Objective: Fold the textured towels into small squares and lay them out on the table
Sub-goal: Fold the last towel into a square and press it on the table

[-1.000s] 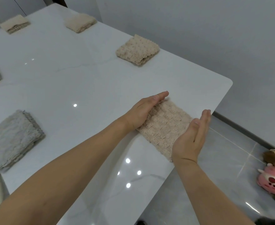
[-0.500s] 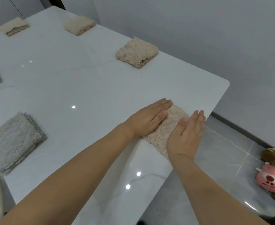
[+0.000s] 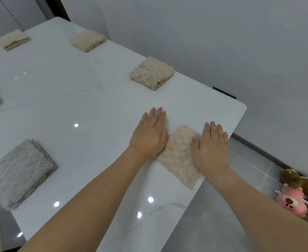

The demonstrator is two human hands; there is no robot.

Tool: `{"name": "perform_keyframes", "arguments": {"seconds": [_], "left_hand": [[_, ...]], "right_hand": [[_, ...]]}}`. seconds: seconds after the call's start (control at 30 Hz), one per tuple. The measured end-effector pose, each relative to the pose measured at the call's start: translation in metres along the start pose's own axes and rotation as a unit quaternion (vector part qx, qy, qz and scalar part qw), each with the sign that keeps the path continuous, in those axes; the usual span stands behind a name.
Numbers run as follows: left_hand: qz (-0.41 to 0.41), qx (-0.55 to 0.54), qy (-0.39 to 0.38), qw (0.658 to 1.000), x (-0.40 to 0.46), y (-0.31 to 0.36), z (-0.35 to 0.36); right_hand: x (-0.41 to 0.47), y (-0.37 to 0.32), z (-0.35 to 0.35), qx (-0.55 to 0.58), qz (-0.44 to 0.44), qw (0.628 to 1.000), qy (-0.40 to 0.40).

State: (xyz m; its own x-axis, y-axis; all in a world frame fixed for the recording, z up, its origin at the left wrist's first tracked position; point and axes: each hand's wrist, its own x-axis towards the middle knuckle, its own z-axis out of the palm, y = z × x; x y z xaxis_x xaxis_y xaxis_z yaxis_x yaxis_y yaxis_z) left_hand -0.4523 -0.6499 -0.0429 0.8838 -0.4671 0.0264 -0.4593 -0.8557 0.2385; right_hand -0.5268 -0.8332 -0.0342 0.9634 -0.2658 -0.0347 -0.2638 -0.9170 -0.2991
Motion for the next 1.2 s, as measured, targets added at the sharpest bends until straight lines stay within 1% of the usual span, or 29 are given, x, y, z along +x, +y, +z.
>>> {"name": "perform_keyframes", "arguments": {"seconds": [0.07,0.13,0.33,0.43,0.67,0.73,0.77,0.87,0.93,1.0,1.1,1.2], "left_hand": [[-0.036,0.038,0.013,0.999,0.001,-0.004,-0.007],[-0.061,0.053,0.027,0.996,0.007,-0.008,-0.012],[-0.107,0.1,0.054,0.988,0.044,-0.021,-0.01],[-0.144,0.103,0.053,0.983,0.069,-0.027,-0.006],[-0.185,0.142,0.064,0.97,0.117,-0.046,0.001],[-0.201,0.133,0.082,0.967,0.127,-0.052,0.002],[-0.212,0.122,0.091,0.965,0.131,-0.055,0.003],[-0.264,0.068,0.117,0.955,0.144,-0.065,0.005],[-0.294,0.024,0.134,0.946,0.155,-0.069,0.006],[-0.306,-0.009,0.156,0.939,0.167,-0.07,0.006],[-0.319,-0.043,0.19,0.928,0.188,-0.069,0.004],[-0.338,-0.055,0.199,0.918,0.212,-0.069,0.004]], "right_hand": [[0.016,-0.001,-0.012,-0.056,-0.06,0.995,-0.048],[0.033,-0.005,-0.02,-0.09,-0.114,0.987,-0.068],[0.104,-0.02,-0.019,-0.158,-0.266,0.949,-0.063],[0.145,-0.017,-0.017,-0.177,-0.311,0.932,-0.062],[0.233,-0.016,-0.009,-0.207,-0.383,0.897,-0.07],[0.255,-0.022,-0.006,-0.182,-0.393,0.898,-0.077],[0.267,-0.026,-0.004,-0.153,-0.393,0.903,-0.082],[0.3,-0.04,0.0,-0.025,-0.383,0.918,-0.102],[0.32,-0.051,0.002,0.046,-0.378,0.917,-0.116],[0.335,-0.062,0.002,0.1,-0.382,0.91,-0.125],[0.357,-0.079,0.009,0.122,-0.411,0.893,-0.139],[0.378,-0.09,0.021,0.093,-0.456,0.874,-0.141]]}}
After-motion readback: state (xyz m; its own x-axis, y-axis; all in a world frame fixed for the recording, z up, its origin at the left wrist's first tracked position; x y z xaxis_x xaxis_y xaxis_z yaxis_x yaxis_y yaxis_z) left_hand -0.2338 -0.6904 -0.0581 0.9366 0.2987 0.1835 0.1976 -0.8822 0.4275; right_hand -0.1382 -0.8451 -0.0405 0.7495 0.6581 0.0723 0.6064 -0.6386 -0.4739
